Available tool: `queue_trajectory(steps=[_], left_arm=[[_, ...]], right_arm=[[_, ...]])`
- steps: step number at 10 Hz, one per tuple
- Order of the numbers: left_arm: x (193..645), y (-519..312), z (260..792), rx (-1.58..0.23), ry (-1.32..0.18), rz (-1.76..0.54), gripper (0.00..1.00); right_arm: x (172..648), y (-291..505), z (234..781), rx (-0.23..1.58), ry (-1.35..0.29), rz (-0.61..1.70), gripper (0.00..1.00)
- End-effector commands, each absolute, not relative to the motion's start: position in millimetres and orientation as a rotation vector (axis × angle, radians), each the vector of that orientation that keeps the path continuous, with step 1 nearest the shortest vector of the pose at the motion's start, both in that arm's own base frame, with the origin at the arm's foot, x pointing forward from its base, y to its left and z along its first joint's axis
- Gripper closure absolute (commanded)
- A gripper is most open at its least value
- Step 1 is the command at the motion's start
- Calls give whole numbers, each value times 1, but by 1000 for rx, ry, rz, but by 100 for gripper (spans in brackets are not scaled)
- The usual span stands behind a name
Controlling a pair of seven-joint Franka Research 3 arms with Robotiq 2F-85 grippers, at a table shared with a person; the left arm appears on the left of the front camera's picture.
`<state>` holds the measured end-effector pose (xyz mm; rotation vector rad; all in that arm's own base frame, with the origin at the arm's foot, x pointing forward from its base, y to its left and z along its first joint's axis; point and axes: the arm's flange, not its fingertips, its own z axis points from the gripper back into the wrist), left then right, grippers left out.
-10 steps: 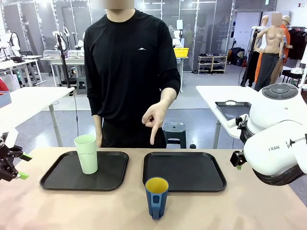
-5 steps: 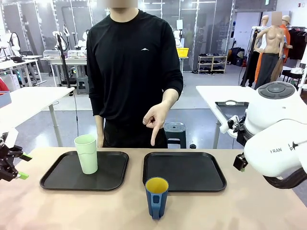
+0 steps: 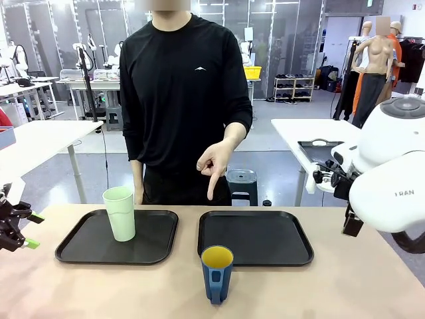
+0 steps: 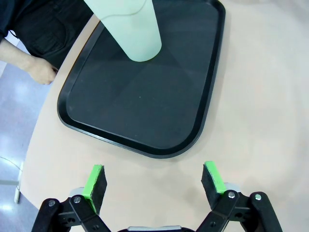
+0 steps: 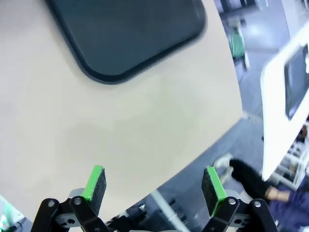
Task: Sort and store the cups by type.
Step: Pick up the Handle plastic cup and place it into the empty Flat Tray.
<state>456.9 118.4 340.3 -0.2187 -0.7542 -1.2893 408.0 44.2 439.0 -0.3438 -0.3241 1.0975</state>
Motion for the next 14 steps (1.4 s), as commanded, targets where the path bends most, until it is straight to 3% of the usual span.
queue_trajectory(steps=[1,3,10,12,14], left_arm=[[457,118,342,-230,-778,-1290,0],[457,118,342,-230,-778,-1290,0],[457,118,342,-230,-778,-1290,0],[457,118,342,-230,-778,-1290,0],[457,118,342,-230,-778,-1290,0]], right_arm=[[384,35,446,-276,-324,1320,0],[377,40,445,-247,-326,1427,0],[395,53,453,-277,-317,1413,0],[398,42,424,-202,-320,1414,0],[388,40,410,-49,-434,1435,0]])
